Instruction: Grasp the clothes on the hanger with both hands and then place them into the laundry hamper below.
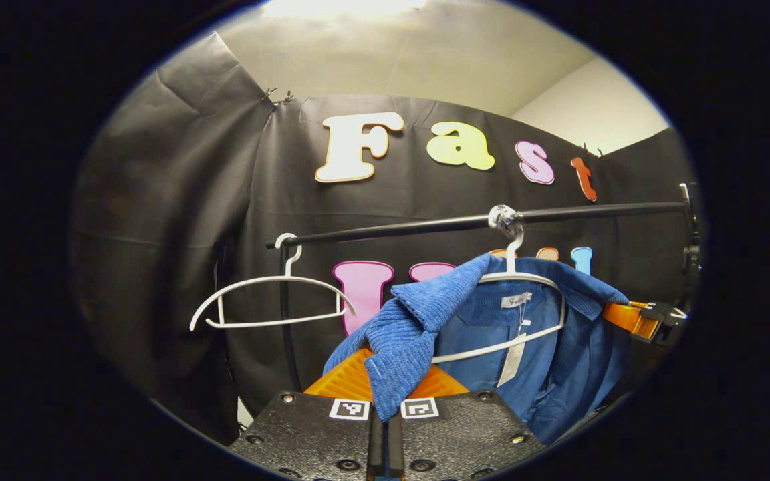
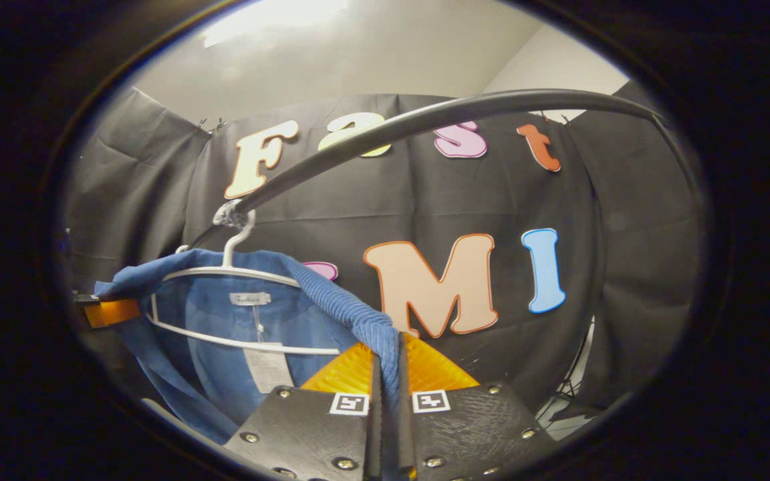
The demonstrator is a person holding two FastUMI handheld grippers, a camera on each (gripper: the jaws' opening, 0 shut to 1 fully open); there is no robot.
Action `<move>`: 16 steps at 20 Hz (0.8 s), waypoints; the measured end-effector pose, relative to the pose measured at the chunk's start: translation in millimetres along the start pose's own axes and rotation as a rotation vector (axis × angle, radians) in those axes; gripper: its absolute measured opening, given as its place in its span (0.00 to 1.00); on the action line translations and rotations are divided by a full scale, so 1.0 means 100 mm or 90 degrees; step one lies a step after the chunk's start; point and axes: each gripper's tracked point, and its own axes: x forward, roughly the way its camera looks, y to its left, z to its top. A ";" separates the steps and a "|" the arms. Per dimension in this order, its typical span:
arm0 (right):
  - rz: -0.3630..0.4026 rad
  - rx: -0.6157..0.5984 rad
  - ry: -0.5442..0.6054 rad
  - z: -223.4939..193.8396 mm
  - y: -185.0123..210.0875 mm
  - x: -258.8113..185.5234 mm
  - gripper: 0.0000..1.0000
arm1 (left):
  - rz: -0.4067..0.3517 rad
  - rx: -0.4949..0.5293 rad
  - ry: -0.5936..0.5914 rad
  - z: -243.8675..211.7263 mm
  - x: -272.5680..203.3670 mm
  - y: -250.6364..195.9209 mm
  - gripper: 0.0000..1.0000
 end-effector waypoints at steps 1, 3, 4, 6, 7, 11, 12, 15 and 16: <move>-0.015 -0.012 -0.007 0.01 -0.07 0.04 0.09 | -0.008 0.000 -0.010 0.04 0.01 0.01 0.03; -0.035 -0.042 -0.021 0.01 -0.11 0.11 0.09 | -0.010 0.030 -0.025 0.10 0.04 0.09 0.02; -0.045 -0.061 -0.032 0.02 -0.13 0.15 0.09 | -0.007 0.038 -0.027 0.12 0.05 0.12 0.03; -0.067 -0.099 -0.055 0.04 -0.15 0.22 0.06 | -0.010 0.038 -0.022 0.12 0.06 0.08 0.02; -0.077 -0.116 -0.067 0.05 -0.15 0.26 0.09 | -0.006 0.040 -0.024 0.15 0.07 0.12 0.03; -0.104 -0.158 -0.094 0.07 -0.21 0.46 0.09 | -0.009 0.050 -0.021 0.23 0.18 0.24 0.03; -0.108 -0.178 -0.104 0.10 -0.21 0.51 0.09 | -0.014 0.054 -0.021 0.26 0.20 0.27 0.04; -0.128 -0.273 -0.136 0.15 -0.23 0.65 0.09 | -0.011 0.092 -0.026 0.36 0.28 0.36 0.03; -0.132 -0.300 -0.143 0.14 -0.23 0.72 0.10 | -0.002 0.112 -0.029 0.39 0.33 0.42 0.03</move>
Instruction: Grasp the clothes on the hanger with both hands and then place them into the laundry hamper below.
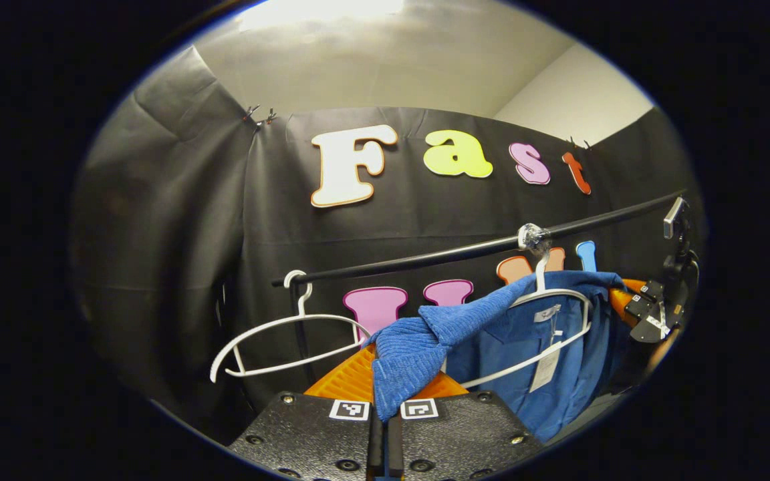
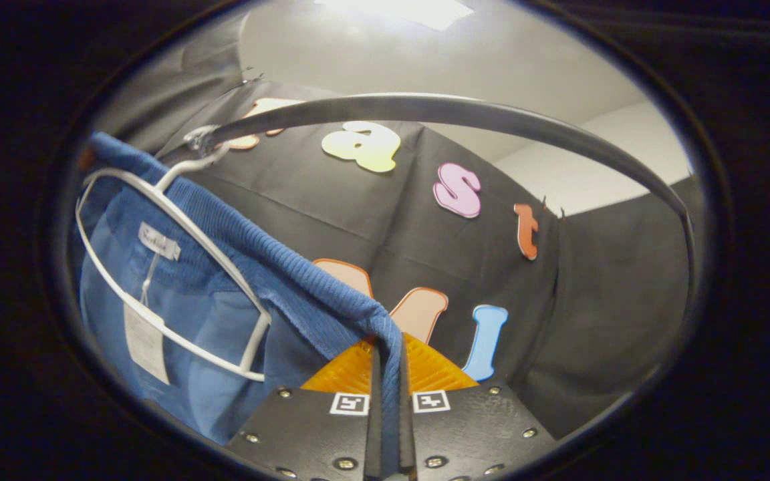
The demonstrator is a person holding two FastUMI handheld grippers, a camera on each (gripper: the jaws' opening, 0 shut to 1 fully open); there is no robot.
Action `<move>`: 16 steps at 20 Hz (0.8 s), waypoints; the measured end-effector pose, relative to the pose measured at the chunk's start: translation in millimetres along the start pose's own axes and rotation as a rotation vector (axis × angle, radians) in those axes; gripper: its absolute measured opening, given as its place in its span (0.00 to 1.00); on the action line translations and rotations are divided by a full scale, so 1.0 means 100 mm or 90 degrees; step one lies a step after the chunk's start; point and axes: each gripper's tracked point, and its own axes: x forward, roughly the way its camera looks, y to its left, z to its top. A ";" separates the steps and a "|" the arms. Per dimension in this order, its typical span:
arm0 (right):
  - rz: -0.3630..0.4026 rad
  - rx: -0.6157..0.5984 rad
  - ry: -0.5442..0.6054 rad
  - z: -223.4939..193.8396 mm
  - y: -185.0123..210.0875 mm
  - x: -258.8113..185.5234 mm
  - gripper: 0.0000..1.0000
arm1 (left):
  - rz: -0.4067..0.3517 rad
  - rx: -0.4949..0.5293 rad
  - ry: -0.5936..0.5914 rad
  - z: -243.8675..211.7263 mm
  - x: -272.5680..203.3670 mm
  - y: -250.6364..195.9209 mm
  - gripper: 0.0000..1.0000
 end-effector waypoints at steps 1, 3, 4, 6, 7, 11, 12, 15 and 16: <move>0.002 -0.017 -0.001 -0.04 0.03 0.04 0.09 | 0.008 0.020 -0.003 0.01 0.05 0.08 0.03; 0.015 -0.028 0.002 -0.11 0.12 0.14 0.09 | 0.007 0.033 0.007 -0.06 0.16 0.12 0.03; 0.016 -0.036 -0.002 -0.15 0.14 0.19 0.07 | -0.001 0.032 0.019 -0.14 0.21 0.08 0.03; 0.026 -0.026 0.006 -0.26 0.16 0.22 0.07 | -0.008 0.032 0.026 -0.30 0.28 0.09 0.03; 0.033 -0.008 0.017 -0.33 0.19 0.24 0.07 | -0.013 0.025 0.025 -0.36 0.31 0.07 0.03; 0.047 0.055 0.037 -0.55 0.21 0.34 0.07 | -0.028 0.001 0.015 -0.49 0.40 0.00 0.04; 0.059 0.066 0.051 -0.63 0.23 0.37 0.07 | -0.029 0.002 0.018 -0.50 0.41 0.02 0.04; 0.087 0.093 0.070 -0.72 0.26 0.43 0.07 | -0.056 -0.021 0.008 -0.42 0.47 0.03 0.03; 0.094 0.095 0.066 -0.71 0.26 0.47 0.07 | -0.081 -0.022 0.012 -0.40 0.49 0.02 0.03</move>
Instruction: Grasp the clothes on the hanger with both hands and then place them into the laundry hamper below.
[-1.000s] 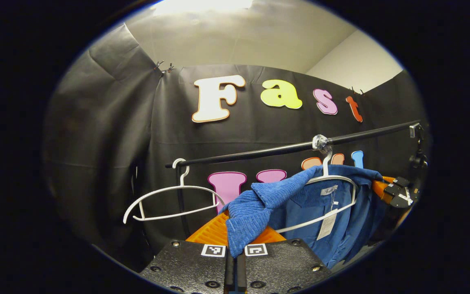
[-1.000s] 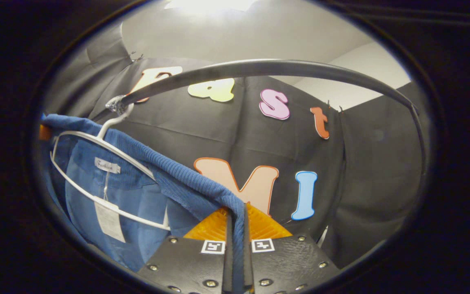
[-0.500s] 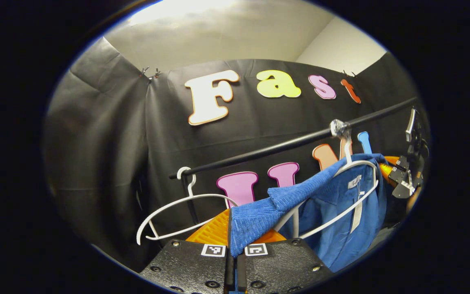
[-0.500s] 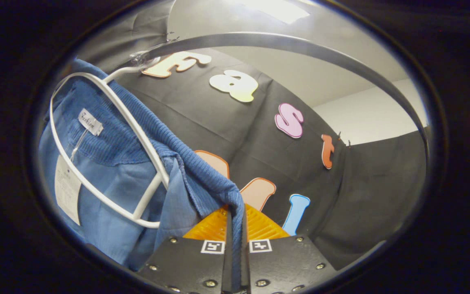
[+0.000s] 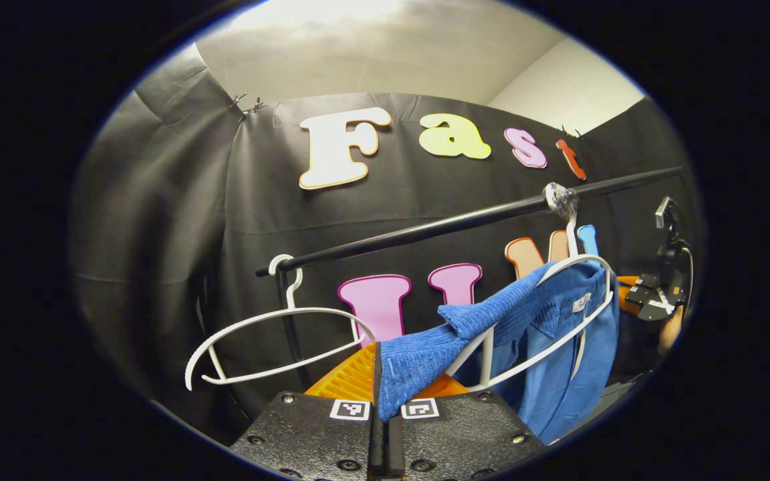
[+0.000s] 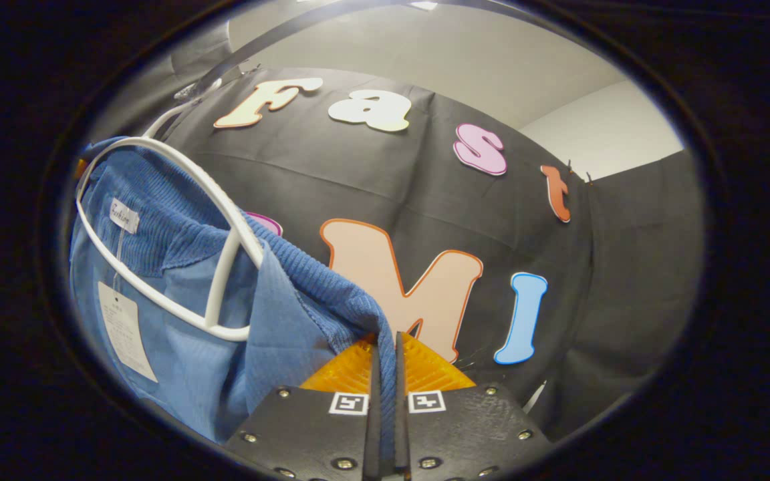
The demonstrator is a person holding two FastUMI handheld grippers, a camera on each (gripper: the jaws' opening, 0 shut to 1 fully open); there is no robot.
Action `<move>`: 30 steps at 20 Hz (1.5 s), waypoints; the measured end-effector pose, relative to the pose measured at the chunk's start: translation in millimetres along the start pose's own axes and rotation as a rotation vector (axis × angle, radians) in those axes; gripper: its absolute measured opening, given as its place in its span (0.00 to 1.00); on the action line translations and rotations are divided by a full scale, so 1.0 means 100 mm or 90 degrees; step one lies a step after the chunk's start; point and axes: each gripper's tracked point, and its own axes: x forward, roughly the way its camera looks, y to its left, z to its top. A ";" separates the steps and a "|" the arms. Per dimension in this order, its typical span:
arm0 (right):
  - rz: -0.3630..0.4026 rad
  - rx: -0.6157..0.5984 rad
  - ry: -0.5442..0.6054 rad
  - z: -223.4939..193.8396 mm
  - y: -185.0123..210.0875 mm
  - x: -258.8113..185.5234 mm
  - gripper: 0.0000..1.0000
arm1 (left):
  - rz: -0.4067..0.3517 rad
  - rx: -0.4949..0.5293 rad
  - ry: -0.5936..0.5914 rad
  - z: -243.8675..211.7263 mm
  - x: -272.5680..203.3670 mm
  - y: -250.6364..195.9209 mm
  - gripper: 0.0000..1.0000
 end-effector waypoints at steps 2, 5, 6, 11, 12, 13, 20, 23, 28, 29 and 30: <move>0.014 0.000 0.002 -0.02 0.04 0.03 0.07 | -0.045 0.007 0.022 -0.03 0.06 0.00 0.02; 0.024 -0.004 0.013 -0.03 0.06 0.04 0.07 | -0.094 -0.012 0.054 -0.12 0.12 0.00 0.03; 0.031 -0.002 0.018 -0.06 0.07 0.04 0.07 | -0.113 -0.008 0.055 -0.13 0.14 -0.02 0.03; 0.044 0.000 0.071 -0.31 0.01 0.02 0.07 | -0.178 -0.033 0.073 -0.45 0.24 0.06 0.03; 0.054 0.004 0.074 -0.34 0.05 0.00 0.07 | -0.181 -0.053 0.088 -0.59 0.21 0.12 0.02; 0.061 0.007 0.072 -0.36 0.08 -0.03 0.07 | -0.189 -0.082 0.073 -0.65 0.15 0.12 0.02; 0.032 0.030 0.106 -0.58 0.03 -0.28 0.07 | -0.172 -0.039 0.080 -1.06 -0.07 -0.07 0.03; 0.028 0.057 0.145 -0.78 0.02 -0.46 0.07 | -0.145 -0.084 0.067 -1.06 -0.15 -0.11 0.03; 0.054 0.011 0.227 -1.24 0.13 -0.84 0.07 | -0.126 -0.072 0.095 -1.28 -0.40 -0.28 0.03; 0.052 -0.004 0.228 -1.24 0.12 -0.91 0.07 | -0.123 -0.064 0.100 -1.30 -0.45 -0.30 0.03; 0.053 -0.013 0.225 -1.20 0.11 -0.96 0.08 | -0.122 -0.059 0.100 -1.29 -0.49 -0.35 0.03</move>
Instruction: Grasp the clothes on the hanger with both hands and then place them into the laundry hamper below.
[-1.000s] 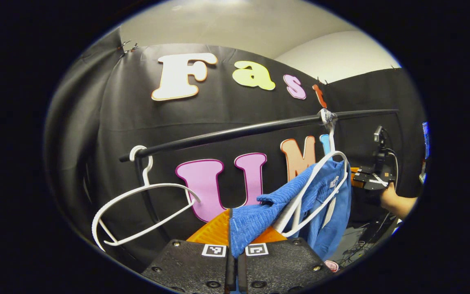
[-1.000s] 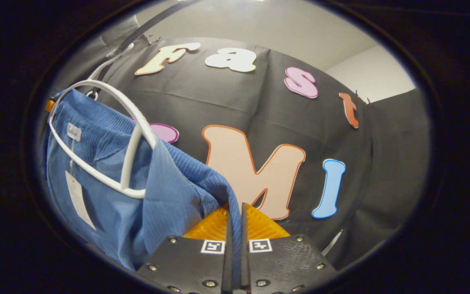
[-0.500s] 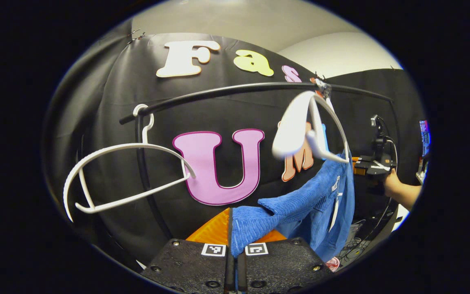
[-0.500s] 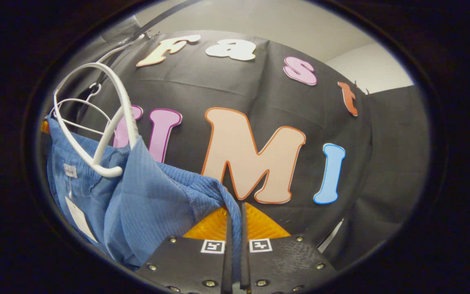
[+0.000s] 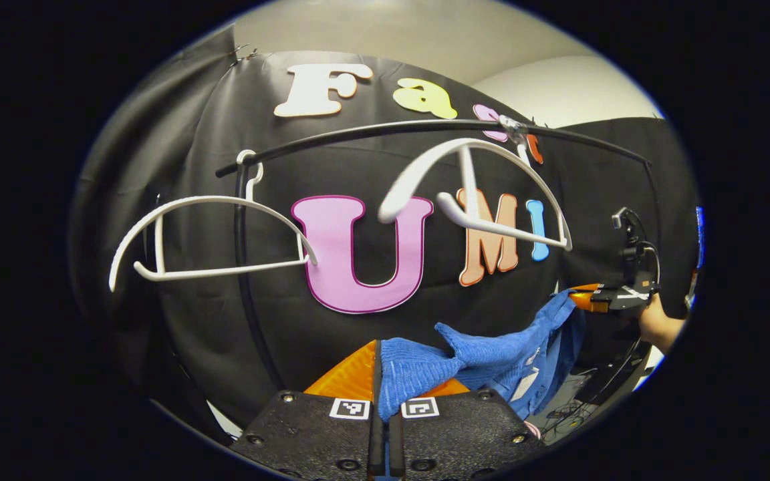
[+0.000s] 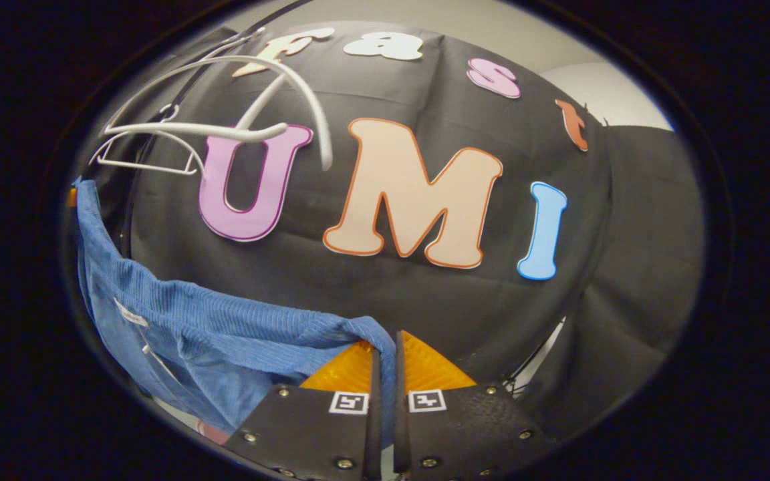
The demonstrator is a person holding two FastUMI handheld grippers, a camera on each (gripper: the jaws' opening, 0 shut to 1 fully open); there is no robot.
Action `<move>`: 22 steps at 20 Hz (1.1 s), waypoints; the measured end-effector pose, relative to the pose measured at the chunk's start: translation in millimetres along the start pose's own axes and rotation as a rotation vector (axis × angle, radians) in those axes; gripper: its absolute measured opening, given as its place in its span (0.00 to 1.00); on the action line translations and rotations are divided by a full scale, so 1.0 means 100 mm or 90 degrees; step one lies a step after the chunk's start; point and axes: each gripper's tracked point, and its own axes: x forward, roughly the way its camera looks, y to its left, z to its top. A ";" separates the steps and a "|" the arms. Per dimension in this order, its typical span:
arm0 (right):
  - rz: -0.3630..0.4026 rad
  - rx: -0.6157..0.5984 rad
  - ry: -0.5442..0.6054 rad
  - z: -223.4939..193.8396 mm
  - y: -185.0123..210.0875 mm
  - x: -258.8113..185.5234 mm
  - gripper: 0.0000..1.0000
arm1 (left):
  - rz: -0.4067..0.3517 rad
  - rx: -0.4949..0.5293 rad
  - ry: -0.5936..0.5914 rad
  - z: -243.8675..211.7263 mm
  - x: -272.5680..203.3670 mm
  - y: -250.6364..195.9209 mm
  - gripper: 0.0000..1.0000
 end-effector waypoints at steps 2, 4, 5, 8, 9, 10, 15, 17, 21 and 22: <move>0.001 0.000 -0.008 0.08 0.00 -0.14 0.07 | -0.002 -0.002 -0.004 0.07 -0.06 -0.11 0.03; 0.001 0.008 -0.022 0.25 -0.03 -0.29 0.07 | 0.002 -0.002 -0.020 0.21 -0.12 -0.18 0.03; 0.001 0.013 -0.031 0.35 -0.04 -0.34 0.07 | 0.001 0.000 -0.030 0.29 -0.17 -0.21 0.03; -0.006 0.035 -0.062 0.61 -0.16 -0.57 0.07 | -0.002 0.004 -0.071 0.52 -0.26 -0.33 0.03; -0.009 0.043 -0.070 0.70 -0.21 -0.62 0.07 | -0.001 0.005 -0.073 0.55 -0.27 -0.35 0.03; -0.010 0.048 -0.073 0.74 -0.24 -0.66 0.07 | -0.002 0.004 -0.076 0.57 -0.29 -0.39 0.03; 0.021 0.115 -0.066 0.91 -0.23 -0.87 0.07 | 0.000 -0.033 -0.071 0.55 -0.23 -0.60 0.03; 0.027 0.128 -0.075 1.02 -0.20 -0.99 0.07 | 0.011 -0.057 -0.062 0.53 -0.21 -0.66 0.03; 0.055 0.142 -0.092 1.22 0.01 -1.19 0.07 | 0.025 -0.072 -0.073 0.61 -0.16 -0.75 0.04; 0.065 0.142 -0.094 1.26 0.09 -1.26 0.07 | 0.028 -0.079 -0.073 0.61 -0.15 -0.77 0.04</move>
